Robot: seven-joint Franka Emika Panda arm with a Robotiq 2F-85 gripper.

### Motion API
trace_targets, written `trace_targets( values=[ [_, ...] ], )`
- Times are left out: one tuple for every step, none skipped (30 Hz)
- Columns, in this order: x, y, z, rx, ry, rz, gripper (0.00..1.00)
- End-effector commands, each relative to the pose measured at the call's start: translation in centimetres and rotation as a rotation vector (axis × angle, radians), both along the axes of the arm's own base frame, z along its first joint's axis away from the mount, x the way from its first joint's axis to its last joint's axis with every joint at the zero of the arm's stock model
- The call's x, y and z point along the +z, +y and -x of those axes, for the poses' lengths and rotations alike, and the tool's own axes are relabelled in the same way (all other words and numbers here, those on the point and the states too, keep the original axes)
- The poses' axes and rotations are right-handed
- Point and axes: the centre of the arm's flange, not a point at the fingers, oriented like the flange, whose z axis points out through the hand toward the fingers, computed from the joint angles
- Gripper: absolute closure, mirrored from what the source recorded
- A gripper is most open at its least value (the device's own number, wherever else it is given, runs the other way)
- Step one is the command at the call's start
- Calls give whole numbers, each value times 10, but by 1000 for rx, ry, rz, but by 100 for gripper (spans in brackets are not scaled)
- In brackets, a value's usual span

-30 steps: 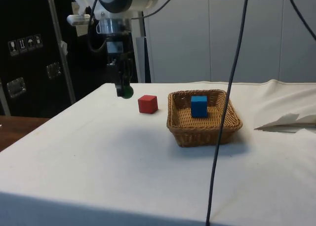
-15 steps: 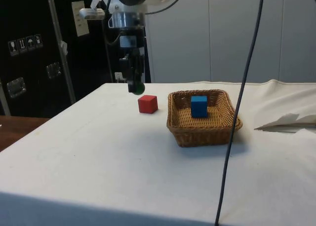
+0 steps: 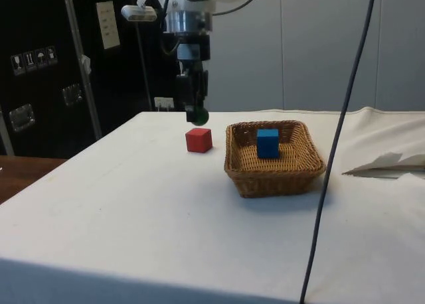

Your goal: Place all non-red objects into the basket.

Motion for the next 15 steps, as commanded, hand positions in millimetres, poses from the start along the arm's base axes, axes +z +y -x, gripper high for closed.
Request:
trace_targets(
  values=[
    [2, 2, 4, 1, -13, 2, 100],
    [2, 2, 7, 0, -14, 1, 100],
    [2, 3, 9, 0, -15, 0, 100],
    [3, 4, 13, 2, -17, -2, 100],
    [3, 5, 16, 3, -19, -3, 100],
    [2, 4, 13, 3, -6, -5, 100],
    [3, 5, 18, 3, -19, -3, 100],
    [3, 6, 20, 3, -19, -4, 100],
    [4, 7, 22, 4, -20, -5, 100],
    [4, 8, 24, 5, -20, -5, 100],
    [5, 9, 26, 6, -20, -7, 100],
    [5, 10, 29, 8, -19, -8, 100],
    [7, 11, 33, 11, -19, -10, 100],
    [8, 12, 35, 12, -20, -11, 100],
    [6, 11, 32, 12, -11, -15, 100]
  ],
)
